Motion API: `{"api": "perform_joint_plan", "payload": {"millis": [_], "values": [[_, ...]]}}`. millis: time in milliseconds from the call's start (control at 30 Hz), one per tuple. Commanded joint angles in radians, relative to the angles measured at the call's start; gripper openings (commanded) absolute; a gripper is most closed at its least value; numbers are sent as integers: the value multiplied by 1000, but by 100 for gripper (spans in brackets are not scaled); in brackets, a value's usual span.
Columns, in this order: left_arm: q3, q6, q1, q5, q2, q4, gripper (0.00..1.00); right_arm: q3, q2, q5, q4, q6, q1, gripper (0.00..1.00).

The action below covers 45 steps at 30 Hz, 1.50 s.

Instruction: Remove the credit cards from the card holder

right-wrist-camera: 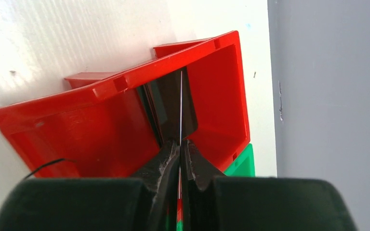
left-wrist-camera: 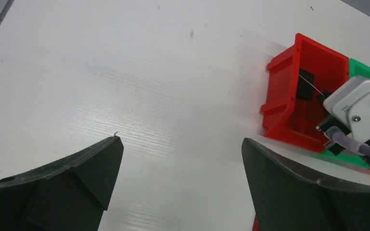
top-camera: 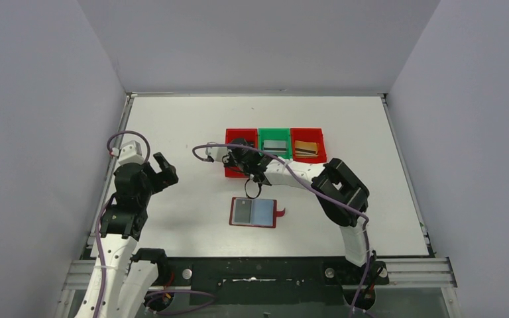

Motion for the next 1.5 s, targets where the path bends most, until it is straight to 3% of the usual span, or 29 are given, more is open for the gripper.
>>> {"api": "perform_joint_plan", "payload": {"millis": [0,900,1467], "values": [[16,7,8,-1,-17,25,98,67,36,53,44,-62,-13,0],[10,1,17,14,-29,25,97,206,167,-4,-8,-109,-74,6],[10,2,17,34,-25,33,97,203,170,-32,-72,-91,-76,25]]}}
